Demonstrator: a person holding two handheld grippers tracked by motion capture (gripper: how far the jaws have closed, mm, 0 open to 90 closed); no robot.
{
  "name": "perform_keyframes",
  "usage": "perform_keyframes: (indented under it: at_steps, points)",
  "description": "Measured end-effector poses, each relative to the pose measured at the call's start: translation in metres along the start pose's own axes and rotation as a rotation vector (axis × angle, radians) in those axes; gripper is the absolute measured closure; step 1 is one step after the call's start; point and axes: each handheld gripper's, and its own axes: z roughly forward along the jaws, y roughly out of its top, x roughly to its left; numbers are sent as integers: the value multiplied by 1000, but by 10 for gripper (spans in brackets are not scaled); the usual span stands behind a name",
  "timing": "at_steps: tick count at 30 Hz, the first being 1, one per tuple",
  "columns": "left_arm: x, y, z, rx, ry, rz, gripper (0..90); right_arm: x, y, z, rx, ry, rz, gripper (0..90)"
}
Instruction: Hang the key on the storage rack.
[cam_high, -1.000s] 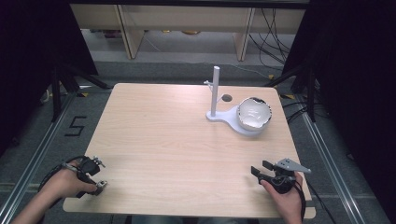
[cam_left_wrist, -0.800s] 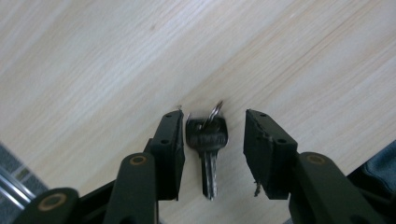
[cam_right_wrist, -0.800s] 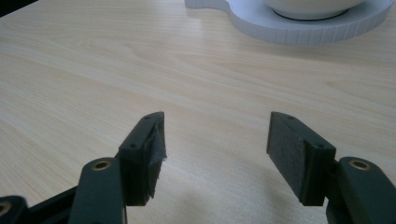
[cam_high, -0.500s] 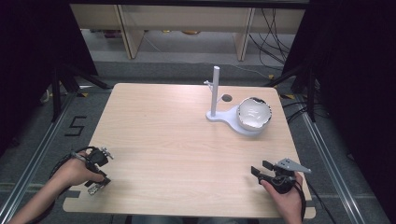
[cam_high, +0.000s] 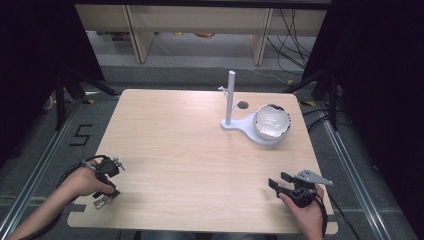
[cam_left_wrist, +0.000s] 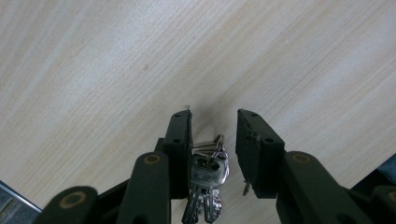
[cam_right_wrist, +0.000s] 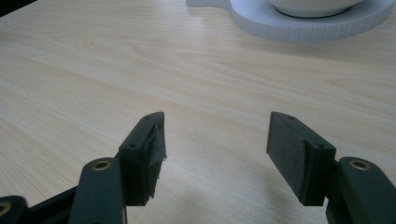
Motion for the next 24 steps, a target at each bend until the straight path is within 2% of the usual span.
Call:
perform_keyframes:
  at_steps: [1,2,4,5,8,9,10,16,19,24]
  points:
    - [0,0,0,0,0,0,663,0,0,0,0,0,0,382]
    - [-2,0,1,4,-9,-30,663,0,0,0,1,2,-1,382]
    - [0,1,4,23,-6,8,690,0,0,0,0,1,0,382]
    - [-1,1,5,18,-7,9,695,-1,0,-1,7,-19,-19,382]
    - [-2,1,6,29,-12,1,728,-1,0,-1,10,-10,-8,382]
    - [-1,1,6,31,-9,11,728,-1,0,-1,10,-10,-8,382]
    - [-3,1,7,35,-19,-22,747,-1,0,1,-3,1,-6,382]
    - [-1,2,8,27,-18,-34,802,-1,0,1,-2,2,-6,382]
    - [-1,2,8,22,-28,-70,830,-1,0,1,1,1,-8,382]
    - [-1,1,10,12,-28,-81,838,-1,0,1,0,1,-7,381]
